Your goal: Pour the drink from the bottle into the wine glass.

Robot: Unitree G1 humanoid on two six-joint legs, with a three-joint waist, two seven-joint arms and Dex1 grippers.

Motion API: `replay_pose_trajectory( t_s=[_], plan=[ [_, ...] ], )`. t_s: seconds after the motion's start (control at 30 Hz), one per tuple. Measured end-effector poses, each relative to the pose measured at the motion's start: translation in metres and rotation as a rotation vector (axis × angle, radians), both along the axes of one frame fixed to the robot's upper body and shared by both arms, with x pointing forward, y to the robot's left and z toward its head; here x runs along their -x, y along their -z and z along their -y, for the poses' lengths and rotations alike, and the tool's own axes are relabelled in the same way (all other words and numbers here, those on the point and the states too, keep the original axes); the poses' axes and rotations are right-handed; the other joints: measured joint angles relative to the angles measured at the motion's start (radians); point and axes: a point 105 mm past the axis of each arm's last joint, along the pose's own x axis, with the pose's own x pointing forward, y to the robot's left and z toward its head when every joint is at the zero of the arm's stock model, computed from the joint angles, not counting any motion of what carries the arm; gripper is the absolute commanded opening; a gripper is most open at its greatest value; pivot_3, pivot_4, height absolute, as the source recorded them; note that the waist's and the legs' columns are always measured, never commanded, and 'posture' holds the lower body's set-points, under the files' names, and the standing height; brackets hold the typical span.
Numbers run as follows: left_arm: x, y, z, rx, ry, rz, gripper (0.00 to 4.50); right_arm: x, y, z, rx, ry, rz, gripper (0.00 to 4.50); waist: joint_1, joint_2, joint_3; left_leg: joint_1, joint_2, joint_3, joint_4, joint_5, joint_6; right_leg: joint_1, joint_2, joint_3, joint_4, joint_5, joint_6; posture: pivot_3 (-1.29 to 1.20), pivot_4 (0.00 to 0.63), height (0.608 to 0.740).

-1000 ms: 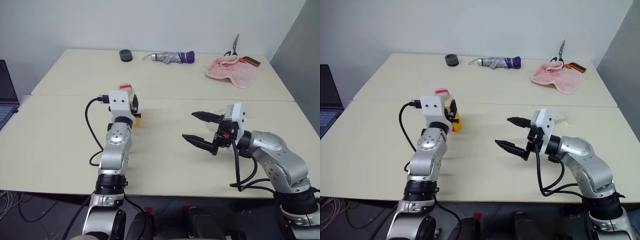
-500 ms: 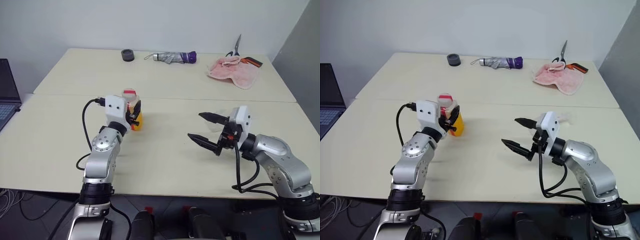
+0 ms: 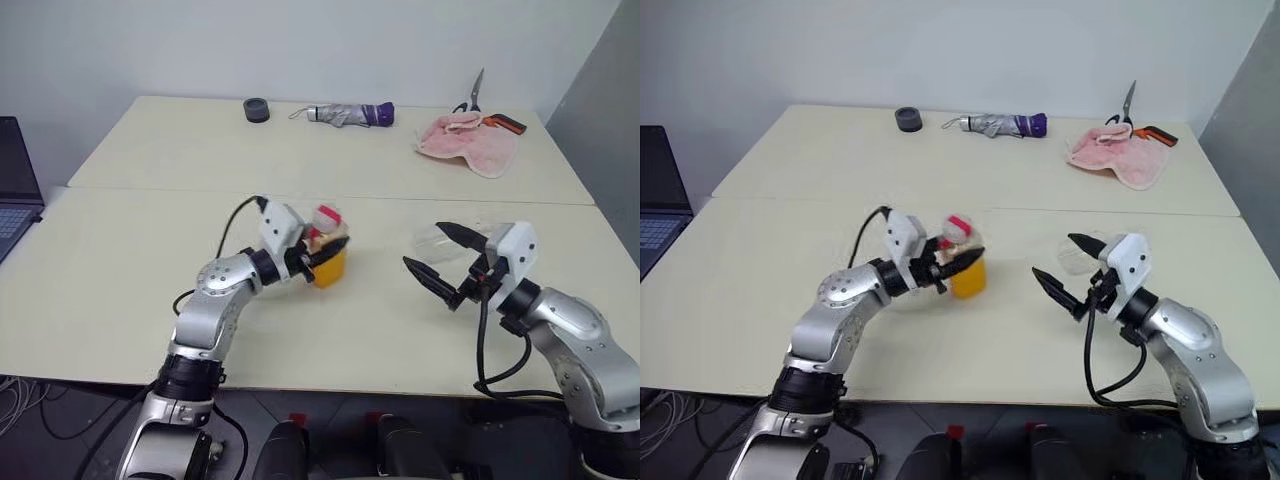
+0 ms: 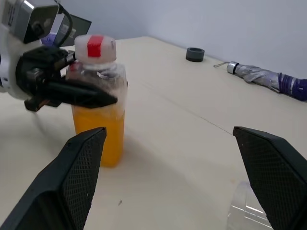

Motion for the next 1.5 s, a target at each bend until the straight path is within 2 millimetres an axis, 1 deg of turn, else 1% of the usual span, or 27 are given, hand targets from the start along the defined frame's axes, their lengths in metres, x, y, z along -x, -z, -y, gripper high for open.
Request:
replay_pose_trajectory(
  t_s=[0.17, 0.3, 0.37, 0.53, 0.57, 0.83, 0.93, 1.03, 1.1, 1.23, 1.27, 1.37, 1.5],
  plan=[
    [0.001, 0.0, 0.017, -0.04, 0.153, 0.019, 1.82, 0.015, -0.012, -0.009, -0.031, -0.064, -0.032, 4.5, -0.002, 0.0, 0.0, 0.0, 0.0, 0.0, 0.0, 0.0, 0.0, 0.0, 0.001, 0.0, 0.0, 0.0, 0.0, 0.0, 0.15, 0.74],
    [0.004, 0.002, 0.029, -0.037, 0.257, 0.007, 1.82, 0.018, -0.023, -0.019, -0.034, -0.067, -0.013, 4.5, -0.003, 0.0, 0.0, 0.0, 0.0, 0.0, 0.0, 0.0, 0.0, 0.0, 0.001, 0.0, 0.0, 0.0, 0.001, 0.0, 0.15, 0.74],
    [0.01, 0.004, 0.034, -0.027, 0.316, -0.011, 1.82, 0.019, -0.028, -0.027, -0.034, -0.08, -0.004, 4.5, -0.003, 0.0, 0.0, -0.001, 0.0, 0.0, 0.0, 0.0, 0.0, 0.0, 0.001, 0.0, 0.0, 0.0, 0.001, 0.0, 0.15, 0.74],
    [0.016, 0.005, 0.048, -0.021, 0.424, -0.045, 1.81, 0.013, -0.03, -0.047, -0.003, -0.115, -0.003, 4.5, -0.004, 0.0, 0.0, -0.001, 0.0, 0.0, 0.0, 0.0, 0.0, 0.0, 0.001, 0.0, 0.0, -0.001, 0.001, 0.0, 0.15, 0.74],
    [0.018, 0.006, 0.051, -0.022, 0.446, -0.051, 1.81, 0.011, -0.03, -0.048, 0.004, -0.114, -0.001, 4.5, -0.003, 0.0, 0.0, -0.001, 0.0, -0.001, 0.0, 0.0, 0.0, 0.0, 0.001, 0.0, -0.001, -0.001, 0.001, 0.0, 0.15, 0.74],
    [0.021, 0.006, 0.053, -0.035, 0.501, -0.05, 1.81, 0.0, -0.018, -0.049, 0.044, -0.095, -0.029, 4.5, -0.004, 0.0, 0.0, -0.002, 0.0, -0.001, 0.0, 0.0, 0.0, 0.0, 0.001, 0.0, -0.002, 0.0, 0.0, 0.0, 0.15, 0.74],
    [0.021, 0.006, 0.054, -0.036, 0.505, -0.05, 1.81, 0.0, -0.015, -0.051, 0.051, -0.109, -0.033, 4.5, -0.004, 0.0, 0.0, -0.002, 0.0, -0.001, 0.0, 0.0, 0.0, 0.0, 0.001, 0.0, -0.002, 0.0, 0.0, 0.0, 0.15, 0.74],
    [0.02, 0.006, 0.054, -0.038, 0.505, -0.05, 1.81, -0.001, -0.013, -0.051, 0.048, -0.108, -0.029, 3.98, -0.004, 0.0, 0.0, -0.002, 0.0, -0.001, 0.0, 0.0, 0.0, 0.0, 0.001, 0.0, -0.002, 0.0, 0.0, 0.0, 0.15, 0.74],
    [0.02, 0.006, 0.054, -0.038, 0.504, -0.049, 1.81, -0.002, -0.013, -0.051, 0.044, -0.105, -0.03, 3.38, -0.004, 0.0, 0.0, -0.002, 0.0, -0.001, 0.0, 0.0, 0.0, 0.0, 0.001, 0.0, -0.002, 0.0, 0.0, 0.0, 0.15, 0.74],
    [0.019, 0.005, 0.053, -0.04, 0.499, -0.04, 1.81, 0.0, -0.011, -0.056, 0.027, -0.134, -0.042, 2.01, -0.004, 0.0, 0.0, -0.002, 0.0, -0.001, 0.0, 0.0, 0.0, 0.0, 0.001, 0.0, -0.002, 0.0, 0.0, 0.0, 0.15, 0.74],
    [0.019, 0.005, 0.053, -0.042, 0.499, -0.039, 1.81, 0.0, -0.011, -0.056, 0.025, -0.138, -0.044, 1.9, -0.004, 0.0, 0.0, -0.002, 0.0, -0.001, 0.0, 0.0, 0.0, 0.0, 0.001, 0.0, -0.002, 0.0, 0.0, 0.0, 0.15, 0.74],
    [0.018, 0.005, 0.053, -0.044, 0.498, -0.039, 1.81, 0.0, -0.01, -0.057, 0.025, -0.155, -0.046, 1.91, -0.004, 0.0, 0.0, -0.002, 0.0, -0.001, 0.0, 0.0, 0.0, 0.0, 0.001, -0.001, -0.002, 0.0, 0.0, 0.0, 0.15, 0.74],
    [0.02, 0.006, 0.051, -0.054, 0.513, -0.038, 1.81, -0.001, -0.011, -0.055, 0.083, -0.264, -0.044, 1.91, -0.004, 0.0, 0.0, -0.001, 0.0, -0.001, 0.0, 0.0, 0.0, 0.0, 0.001, 0.0, -0.002, 0.0, 0.0, 0.0, 0.15, 0.74]
  ],
)
